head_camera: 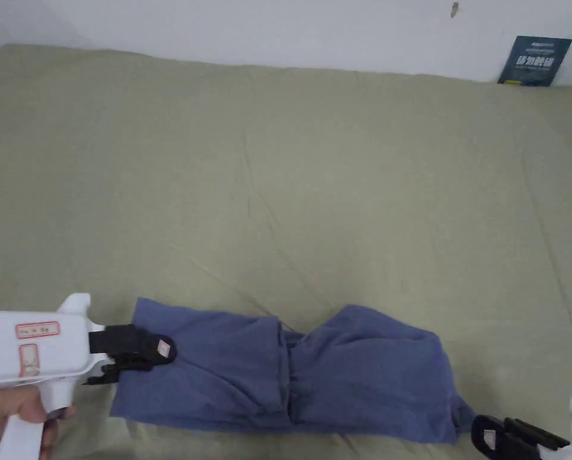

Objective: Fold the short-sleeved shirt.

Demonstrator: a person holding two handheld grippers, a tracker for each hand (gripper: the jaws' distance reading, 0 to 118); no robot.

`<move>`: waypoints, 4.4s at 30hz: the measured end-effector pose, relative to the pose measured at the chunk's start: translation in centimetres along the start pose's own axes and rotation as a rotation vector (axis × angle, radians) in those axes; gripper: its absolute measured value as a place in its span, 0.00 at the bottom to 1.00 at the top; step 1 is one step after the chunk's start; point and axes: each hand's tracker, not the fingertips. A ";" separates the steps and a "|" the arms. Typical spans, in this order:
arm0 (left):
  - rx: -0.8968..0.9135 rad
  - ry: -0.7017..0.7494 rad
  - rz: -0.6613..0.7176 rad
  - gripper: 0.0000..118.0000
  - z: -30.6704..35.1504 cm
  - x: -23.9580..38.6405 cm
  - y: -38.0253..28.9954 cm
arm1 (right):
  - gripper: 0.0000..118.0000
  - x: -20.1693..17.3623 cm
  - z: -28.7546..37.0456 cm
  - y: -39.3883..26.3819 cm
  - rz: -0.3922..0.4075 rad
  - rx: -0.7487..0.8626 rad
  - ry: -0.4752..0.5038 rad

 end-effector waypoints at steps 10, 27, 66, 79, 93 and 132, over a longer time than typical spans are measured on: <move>0.011 0.305 -0.153 0.07 7.4 9.1 0.6 | 0.00 1.1 -0.7 -0.2 -0.032 0.021 0.048; -0.186 0.343 -0.376 0.29 -14.1 21.9 -4.4 | 0.00 4.4 2.6 -1.4 -0.148 0.081 0.036; -0.153 -0.138 -0.192 0.00 -11.3 15.4 -3.4 | 0.00 -0.2 -1.8 2.7 -0.033 -0.029 0.221; -0.091 0.065 -0.090 0.00 -4.4 4.2 -0.7 | 0.00 -1.9 -20.7 5.8 -0.186 -0.403 0.819; -0.205 -0.477 0.082 0.95 -13.5 0.2 -1.6 | 0.00 1.0 -22.7 3.8 -0.373 -0.436 0.859; -0.046 0.329 -0.017 0.60 18.9 -17.4 19.8 | 0.00 2.2 -7.2 14.8 -0.101 0.162 0.150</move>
